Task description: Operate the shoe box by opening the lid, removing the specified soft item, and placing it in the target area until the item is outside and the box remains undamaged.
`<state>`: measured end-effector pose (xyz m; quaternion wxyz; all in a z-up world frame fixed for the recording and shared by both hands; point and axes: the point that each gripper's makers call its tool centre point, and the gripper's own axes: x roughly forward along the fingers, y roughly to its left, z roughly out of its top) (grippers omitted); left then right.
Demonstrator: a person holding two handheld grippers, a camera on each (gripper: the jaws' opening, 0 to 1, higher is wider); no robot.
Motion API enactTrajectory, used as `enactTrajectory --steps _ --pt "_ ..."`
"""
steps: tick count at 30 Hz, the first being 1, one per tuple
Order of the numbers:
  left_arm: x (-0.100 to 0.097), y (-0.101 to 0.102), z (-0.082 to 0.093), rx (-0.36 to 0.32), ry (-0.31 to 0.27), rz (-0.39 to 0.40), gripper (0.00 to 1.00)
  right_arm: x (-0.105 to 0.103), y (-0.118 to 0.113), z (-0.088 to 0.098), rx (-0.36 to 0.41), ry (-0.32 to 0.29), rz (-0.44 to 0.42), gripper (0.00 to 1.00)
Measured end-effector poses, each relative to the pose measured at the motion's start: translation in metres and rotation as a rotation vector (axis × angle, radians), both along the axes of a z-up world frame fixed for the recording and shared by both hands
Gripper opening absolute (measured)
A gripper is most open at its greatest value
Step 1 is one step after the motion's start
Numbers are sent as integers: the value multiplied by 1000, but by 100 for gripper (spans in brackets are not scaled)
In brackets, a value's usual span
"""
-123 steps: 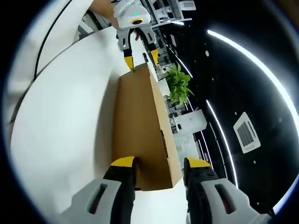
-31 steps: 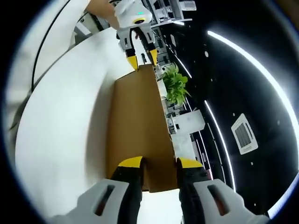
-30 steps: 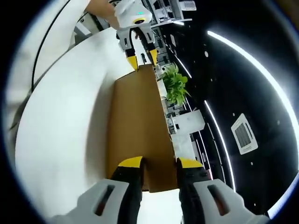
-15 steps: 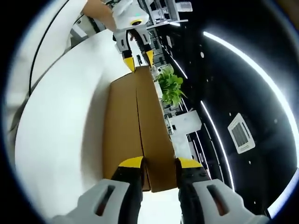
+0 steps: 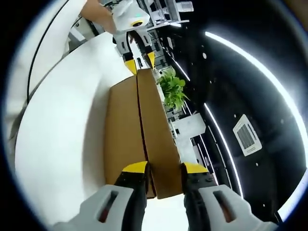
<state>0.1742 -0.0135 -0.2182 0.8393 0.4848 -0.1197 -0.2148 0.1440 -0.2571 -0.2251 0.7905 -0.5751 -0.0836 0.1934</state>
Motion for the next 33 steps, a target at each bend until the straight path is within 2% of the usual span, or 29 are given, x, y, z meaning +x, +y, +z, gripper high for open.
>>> enactTrajectory --steps 7,15,20,23,33 --pt "0 2 7 -63 4 2 31 0 2 7 44 -22 -16 26" --pt "-1 1 7 -69 9 9 31 1 1 9 64 -26 -22 26" --pt "3 6 7 -95 23 53 31 1 1 12 92 -33 -25 25" --pt "1 5 9 -135 41 40 31 1 0 14 115 -36 -29 25" --pt "1 2 13 -174 58 38 30 -3 3 21 151 -51 -44 24"
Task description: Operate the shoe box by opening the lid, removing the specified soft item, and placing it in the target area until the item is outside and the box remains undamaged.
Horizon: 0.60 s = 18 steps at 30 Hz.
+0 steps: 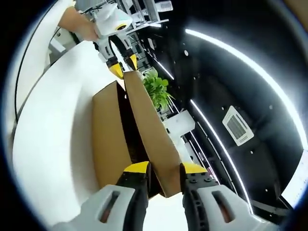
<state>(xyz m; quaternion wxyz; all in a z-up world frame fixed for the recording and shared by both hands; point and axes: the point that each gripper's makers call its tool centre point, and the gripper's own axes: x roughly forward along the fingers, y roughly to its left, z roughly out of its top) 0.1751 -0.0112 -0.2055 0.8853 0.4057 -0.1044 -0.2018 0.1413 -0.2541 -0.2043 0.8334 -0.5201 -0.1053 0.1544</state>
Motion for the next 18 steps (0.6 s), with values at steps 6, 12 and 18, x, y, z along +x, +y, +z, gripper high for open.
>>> enactTrajectory --steps 6,12,18 --pt "1 -1 1 -22 9 -10 30 0 0 3 28 -9 -5 24" --pt "3 -2 6 -60 21 -17 30 1 -7 7 51 -29 -36 24" --pt "4 -4 9 -104 34 -22 30 3 -11 11 117 -20 -32 24"
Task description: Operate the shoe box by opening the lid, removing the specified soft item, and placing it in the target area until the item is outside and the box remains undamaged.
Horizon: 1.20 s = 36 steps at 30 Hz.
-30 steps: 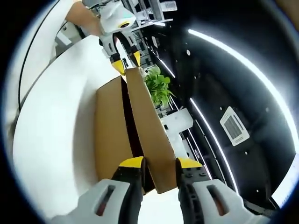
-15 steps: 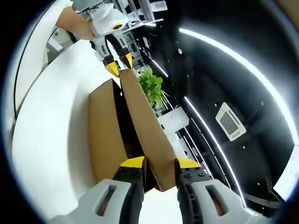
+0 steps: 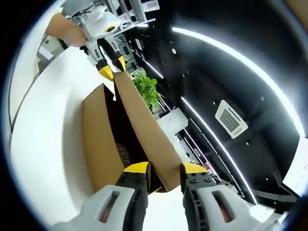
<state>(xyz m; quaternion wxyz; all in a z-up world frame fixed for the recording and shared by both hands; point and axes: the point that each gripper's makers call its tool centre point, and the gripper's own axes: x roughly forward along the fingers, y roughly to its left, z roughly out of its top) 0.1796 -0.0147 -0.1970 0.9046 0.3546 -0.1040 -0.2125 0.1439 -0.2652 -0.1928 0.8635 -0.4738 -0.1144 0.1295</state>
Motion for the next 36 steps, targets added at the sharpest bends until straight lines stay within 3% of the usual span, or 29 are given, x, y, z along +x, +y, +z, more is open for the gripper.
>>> enactTrajectory --steps 16,18,21,24,29,32,36 --pt "1 0 5 -56 22 -17 30 4 -3 5 119 -25 -26 28" --pt "2 -1 5 -74 33 -25 31 5 -7 5 168 -21 -41 32" --pt "3 -2 6 -90 39 -31 31 6 -7 9 304 -14 -18 38" --pt "2 -2 6 -110 46 -35 32 8 -7 11 304 -11 -30 40" --pt "3 -4 9 -140 50 -46 34 10 -11 14 397 -20 -63 41" --pt "4 -4 10 -139 48 -48 34 10 -10 14 402 -19 -66 41" --pt "2 -9 10 -220 97 -102 40 10 -6 16 478 -6 -34 45"
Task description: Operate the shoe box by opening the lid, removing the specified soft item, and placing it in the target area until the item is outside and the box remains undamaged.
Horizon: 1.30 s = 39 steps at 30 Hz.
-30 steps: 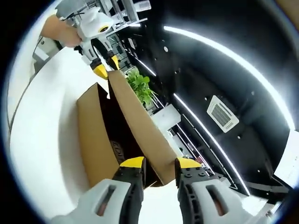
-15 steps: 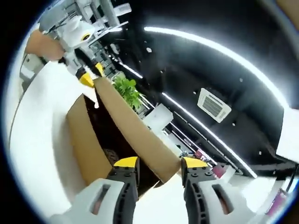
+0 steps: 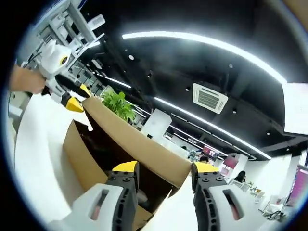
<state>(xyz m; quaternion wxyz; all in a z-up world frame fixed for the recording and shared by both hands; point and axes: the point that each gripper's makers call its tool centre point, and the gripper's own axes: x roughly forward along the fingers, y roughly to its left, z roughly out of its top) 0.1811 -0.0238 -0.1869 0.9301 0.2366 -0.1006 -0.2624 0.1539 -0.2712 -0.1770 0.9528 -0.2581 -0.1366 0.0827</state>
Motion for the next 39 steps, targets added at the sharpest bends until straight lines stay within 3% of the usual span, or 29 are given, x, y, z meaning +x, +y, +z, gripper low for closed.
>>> enactTrajectory --steps 7,14,23,29,32,36,37,39 --pt "3 0 2 -24 -9 4 41 0 -5 -3 49 2 -47 45" --pt "2 -3 2 -37 -2 0 47 -2 0 -5 102 40 -22 47" --pt "3 -5 4 -43 -2 -6 50 1 0 2 105 7 -15 45" --pt "6 -7 9 -19 -8 -16 52 5 0 10 111 26 -34 45" --pt "6 -7 10 -21 -6 -15 52 10 -2 9 171 59 -30 46" --pt "6 -6 8 -22 -8 -12 52 15 0 7 129 48 -37 48" --pt "6 -7 8 -20 -13 -16 52 13 0 13 90 6 -55 49" --pt "7 -7 9 -18 -14 -17 53 15 3 14 77 0 -62 50"
